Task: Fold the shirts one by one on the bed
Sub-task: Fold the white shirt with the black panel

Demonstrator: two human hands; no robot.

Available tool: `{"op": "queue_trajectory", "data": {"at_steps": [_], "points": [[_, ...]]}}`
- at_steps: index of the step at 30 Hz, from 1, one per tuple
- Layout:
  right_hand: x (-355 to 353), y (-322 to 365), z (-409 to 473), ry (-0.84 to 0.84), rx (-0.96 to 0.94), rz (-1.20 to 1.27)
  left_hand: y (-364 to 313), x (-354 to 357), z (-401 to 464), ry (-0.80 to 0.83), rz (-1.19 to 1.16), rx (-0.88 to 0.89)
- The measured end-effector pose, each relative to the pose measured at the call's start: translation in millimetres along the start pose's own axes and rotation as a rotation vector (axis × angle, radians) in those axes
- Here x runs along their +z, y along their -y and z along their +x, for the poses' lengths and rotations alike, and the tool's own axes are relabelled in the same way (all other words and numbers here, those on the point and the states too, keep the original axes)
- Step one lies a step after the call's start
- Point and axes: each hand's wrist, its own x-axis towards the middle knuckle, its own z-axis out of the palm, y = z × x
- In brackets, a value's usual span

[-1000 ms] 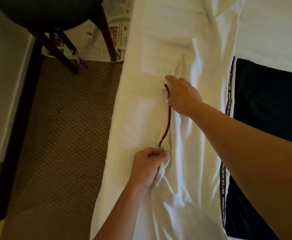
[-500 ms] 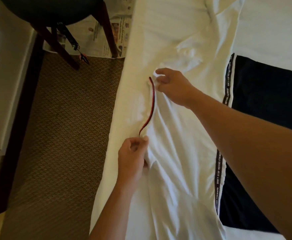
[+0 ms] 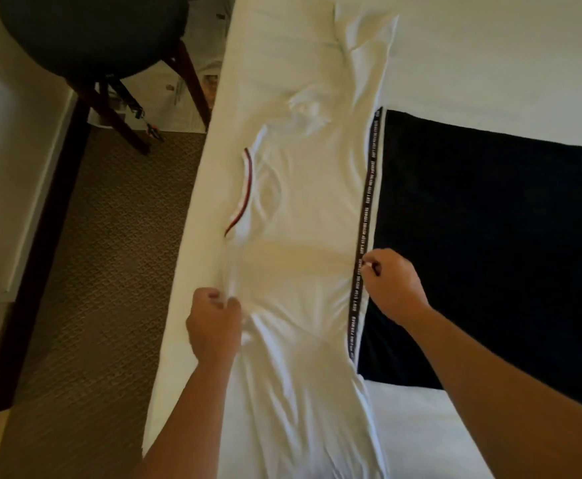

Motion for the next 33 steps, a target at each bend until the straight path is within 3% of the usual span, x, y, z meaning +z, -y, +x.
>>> {"op": "queue_trajectory", "data": {"at_steps": [2, 4, 7, 10, 16, 23, 28, 33], "points": [[-9.5, -53.2, -32.9, -0.018, -0.025, -0.134, 2.3, 17.0, -36.3, -0.143, 0.305, 0.182], [-19.6, -104.3, -62.4, 0.007, -0.049, -0.254, 7.8, 41.3, -70.3, -0.187, 0.553, 0.488], [-37.7, -167.3, -100.4, 0.106, -0.077, -0.443, 9.9, 83.7, -112.8, 0.086, 0.721, 0.851], [-52.0, -214.8, -124.9, 0.184, -0.120, -0.616, 11.5, 116.1, -143.5, 0.357, 0.901, 1.037], [-83.8, -290.4, -147.0, 0.124, -0.132, -0.747, 22.4, 125.2, -163.2, 0.376, 1.116, 1.067], [-107.2, -317.5, -154.5, -0.031, -0.252, -0.716, 21.4, 111.1, -164.3, 0.286, 1.128, 1.250], [-114.5, -312.8, -157.2, 0.122, -0.127, -0.720, 19.3, 101.9, -170.1, 0.313, 1.153, 1.246], [-122.5, -298.9, -147.7, 0.168, -0.027, -0.685, -5.8, 106.9, -180.3, 0.323, 1.083, 1.074]]}}
